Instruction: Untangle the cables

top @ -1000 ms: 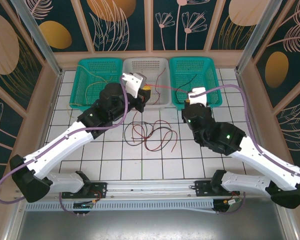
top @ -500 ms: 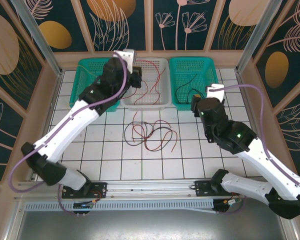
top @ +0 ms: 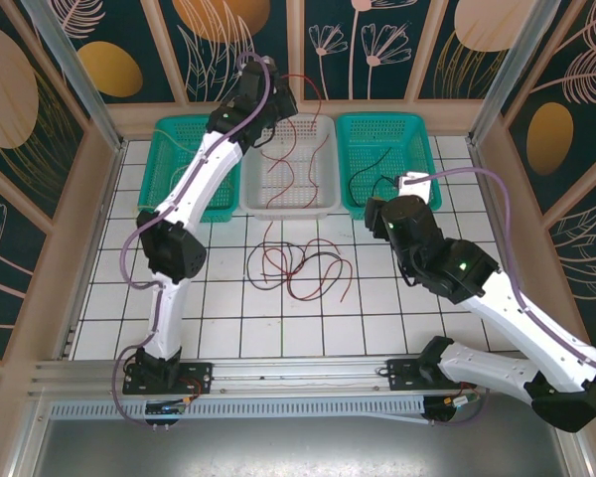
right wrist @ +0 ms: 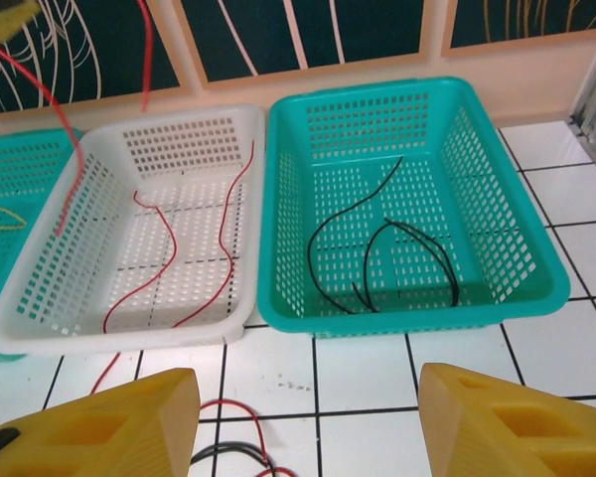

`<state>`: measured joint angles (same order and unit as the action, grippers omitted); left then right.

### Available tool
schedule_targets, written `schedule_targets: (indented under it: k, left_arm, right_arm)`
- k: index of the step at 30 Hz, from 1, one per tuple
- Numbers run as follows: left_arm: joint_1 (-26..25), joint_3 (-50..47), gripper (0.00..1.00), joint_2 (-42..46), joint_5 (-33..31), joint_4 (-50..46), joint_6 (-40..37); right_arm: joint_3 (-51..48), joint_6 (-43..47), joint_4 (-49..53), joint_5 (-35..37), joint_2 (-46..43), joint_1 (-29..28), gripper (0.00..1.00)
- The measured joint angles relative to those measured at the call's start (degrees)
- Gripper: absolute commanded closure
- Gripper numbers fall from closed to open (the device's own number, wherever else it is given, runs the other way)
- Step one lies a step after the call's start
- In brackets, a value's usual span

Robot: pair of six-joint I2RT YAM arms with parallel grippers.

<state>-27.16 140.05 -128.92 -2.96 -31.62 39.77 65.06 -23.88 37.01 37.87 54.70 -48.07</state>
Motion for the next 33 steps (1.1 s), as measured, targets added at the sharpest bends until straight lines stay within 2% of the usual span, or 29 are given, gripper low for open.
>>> schedule_targets:
  k: [3,7,13,15,16,18,23,30,33]
  left_arm:
    - [1.05,0.22,0.44,-3.39,1.09,-0.42,3.41]
    - [1.25,-0.31,0.31,-4.96,1.77,-1.57,6.05]
    - [1.16,-6.49,0.28,-1.84,2.73,-0.07,6.80]
    - [1.11,-9.25,0.30,0.13,2.97,0.50,6.54]
    - [1.11,-11.56,0.35,1.97,3.17,1.16,6.23]
    - [1.11,-18.49,0.40,6.95,4.00,4.11,5.22]
    - [1.11,-48.00,0.36,30.58,7.21,18.05,3.65]
    - [0.96,-70.10,0.30,54.88,8.41,30.32,-0.22]
    - [0.96,-78.25,0.30,62.29,8.33,31.36,-1.01]
  right_arm:
    - [-1.05,-0.70,0.07,-0.87,0.24,0.00,0.40]
    - [-1.64,-0.98,-0.02,-2.12,1.14,0.00,0.40]
    - [-2.23,-1.88,-1.03,-4.00,2.84,0.00,0.40]
    - [-2.36,-2.47,-1.55,-4.98,3.56,0.04,0.40]
    - [-2.73,-2.89,-2.14,-5.70,3.96,0.04,0.40]
    - [-3.48,-3.93,-2.89,-7.48,5.05,0.07,0.40]
    - [-6.60,-7.39,-6.43,-13.11,9.92,0.11,0.40]
    - [-8.13,-11.58,-11.69,-21.94,20.74,0.42,0.41]
    - [-8.68,-14.10,-13.70,-23.67,24.72,0.55,0.47]
